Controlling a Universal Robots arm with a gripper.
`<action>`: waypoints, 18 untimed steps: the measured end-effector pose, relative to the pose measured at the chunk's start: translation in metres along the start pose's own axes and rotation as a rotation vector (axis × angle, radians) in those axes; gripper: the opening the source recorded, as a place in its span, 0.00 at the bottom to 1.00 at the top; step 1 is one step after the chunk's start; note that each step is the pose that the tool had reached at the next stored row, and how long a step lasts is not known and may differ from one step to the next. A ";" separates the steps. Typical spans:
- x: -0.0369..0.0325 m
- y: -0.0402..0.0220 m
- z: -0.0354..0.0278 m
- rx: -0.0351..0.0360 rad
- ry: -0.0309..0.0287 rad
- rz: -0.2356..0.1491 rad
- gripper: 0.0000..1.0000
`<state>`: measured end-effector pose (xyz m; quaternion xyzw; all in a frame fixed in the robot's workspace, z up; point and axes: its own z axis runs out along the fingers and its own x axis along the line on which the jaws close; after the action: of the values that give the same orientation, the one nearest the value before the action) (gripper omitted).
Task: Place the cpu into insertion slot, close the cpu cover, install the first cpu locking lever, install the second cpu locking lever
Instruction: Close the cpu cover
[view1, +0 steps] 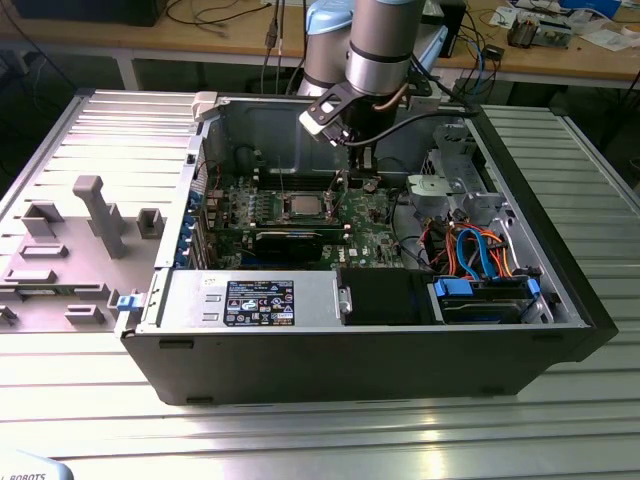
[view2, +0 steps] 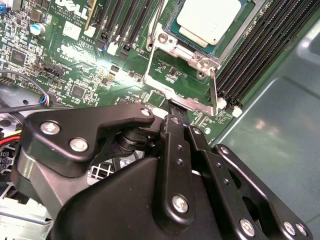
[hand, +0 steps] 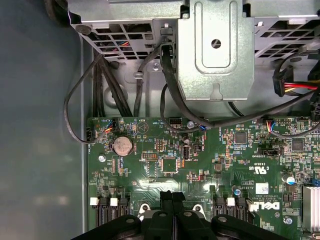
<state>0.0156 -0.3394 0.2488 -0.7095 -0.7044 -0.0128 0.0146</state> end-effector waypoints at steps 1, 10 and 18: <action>0.0000 -0.0001 0.0000 0.0000 0.0000 0.000 0.11; 0.0000 -0.0013 0.0000 0.0000 0.0000 0.000 0.11; 0.0000 -0.0050 0.0000 0.0000 0.0000 0.000 0.11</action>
<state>0.0105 -0.3394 0.2488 -0.7095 -0.7044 -0.0128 0.0146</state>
